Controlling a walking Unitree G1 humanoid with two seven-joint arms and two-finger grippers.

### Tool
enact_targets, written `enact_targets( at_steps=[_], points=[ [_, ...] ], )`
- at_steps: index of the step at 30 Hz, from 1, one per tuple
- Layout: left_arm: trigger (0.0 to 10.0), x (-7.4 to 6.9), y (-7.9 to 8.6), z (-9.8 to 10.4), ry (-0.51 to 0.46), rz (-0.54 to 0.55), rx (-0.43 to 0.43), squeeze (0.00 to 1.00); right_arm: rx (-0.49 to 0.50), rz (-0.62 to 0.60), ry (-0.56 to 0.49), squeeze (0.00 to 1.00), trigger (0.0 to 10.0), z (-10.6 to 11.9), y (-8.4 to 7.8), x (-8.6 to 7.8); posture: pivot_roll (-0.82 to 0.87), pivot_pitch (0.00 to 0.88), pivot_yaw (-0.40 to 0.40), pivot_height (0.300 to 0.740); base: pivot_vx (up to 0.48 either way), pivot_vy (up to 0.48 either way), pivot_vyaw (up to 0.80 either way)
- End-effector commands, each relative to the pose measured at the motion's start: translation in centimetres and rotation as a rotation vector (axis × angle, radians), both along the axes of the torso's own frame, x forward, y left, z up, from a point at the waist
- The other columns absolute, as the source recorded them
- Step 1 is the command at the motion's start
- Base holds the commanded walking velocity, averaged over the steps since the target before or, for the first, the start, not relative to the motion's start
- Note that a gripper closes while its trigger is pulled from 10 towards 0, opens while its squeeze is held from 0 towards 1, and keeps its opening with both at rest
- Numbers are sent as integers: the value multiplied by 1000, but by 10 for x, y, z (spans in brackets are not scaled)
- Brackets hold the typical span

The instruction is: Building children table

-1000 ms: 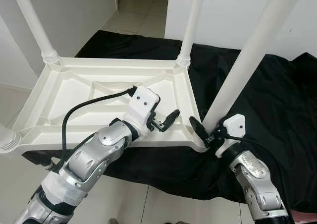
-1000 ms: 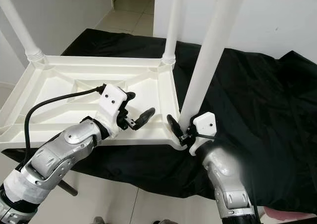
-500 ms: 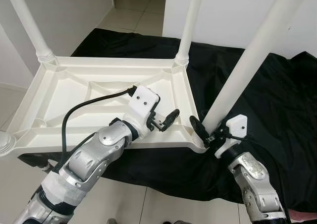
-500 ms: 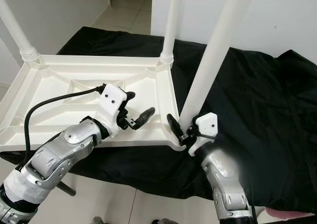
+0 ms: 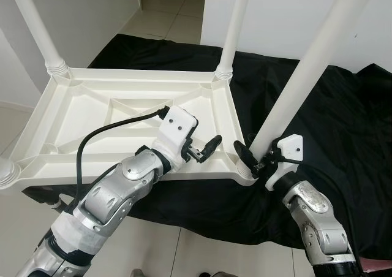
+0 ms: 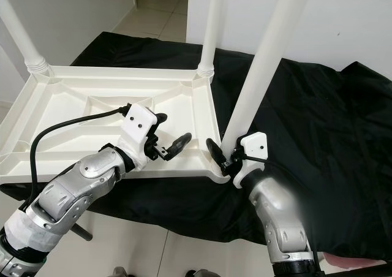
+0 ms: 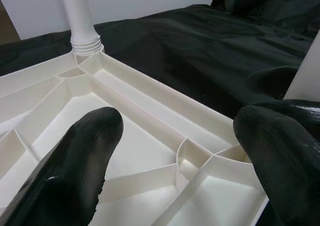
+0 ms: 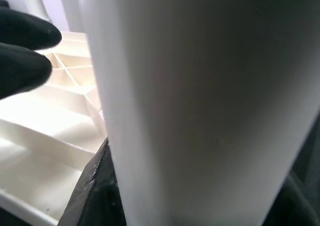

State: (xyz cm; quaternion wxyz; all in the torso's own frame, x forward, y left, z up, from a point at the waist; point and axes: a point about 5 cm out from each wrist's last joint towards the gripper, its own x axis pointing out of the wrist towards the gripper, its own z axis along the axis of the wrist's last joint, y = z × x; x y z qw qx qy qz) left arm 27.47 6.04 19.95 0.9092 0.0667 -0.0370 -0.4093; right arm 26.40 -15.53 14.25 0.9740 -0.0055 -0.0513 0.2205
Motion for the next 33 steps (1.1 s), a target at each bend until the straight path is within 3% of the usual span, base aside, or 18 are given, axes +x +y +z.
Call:
enact_targets(
  at_steps=[1, 6, 10, 13, 18, 33],
  points=[
    [10000, -8, -7, -2, 6, -183, 41, 0, -15, -77, 213, 0, 10000, -46, 0, -10, -1, 148, -16, 740, 0, 0, 0],
    [10000, -9, -7, -3, 8, -184, 40, 0, 54, -184, 186, 0, 10000, -40, 6, -8, -2, 147, -18, 740, 0, 0, 0],
    [10000, -9, -8, -5, 11, -189, 44, 0, 101, -368, 185, 0, 10000, -37, 9, -5, -2, 144, -21, 740, 0, 0, 0],
    [10000, -9, -8, -5, 11, -189, 44, 0, 101, -368, 185, 0, 10000, -37, 9, -5, -2, 144, -21, 740, 0, 0, 0],
    [10000, -15, -11, -13, 35, -227, 57, 0, 134, -620, 171, 0, 10000, -29, 14, 1, -3, 130, -33, 740, 0, 0, 0],
    [10000, -19, -13, -21, 55, -267, 66, 0, 130, -632, 92, 0, 10000, -20, 12, 1, -12, 106, -31, 740, 0, 0, 0]
  ],
)
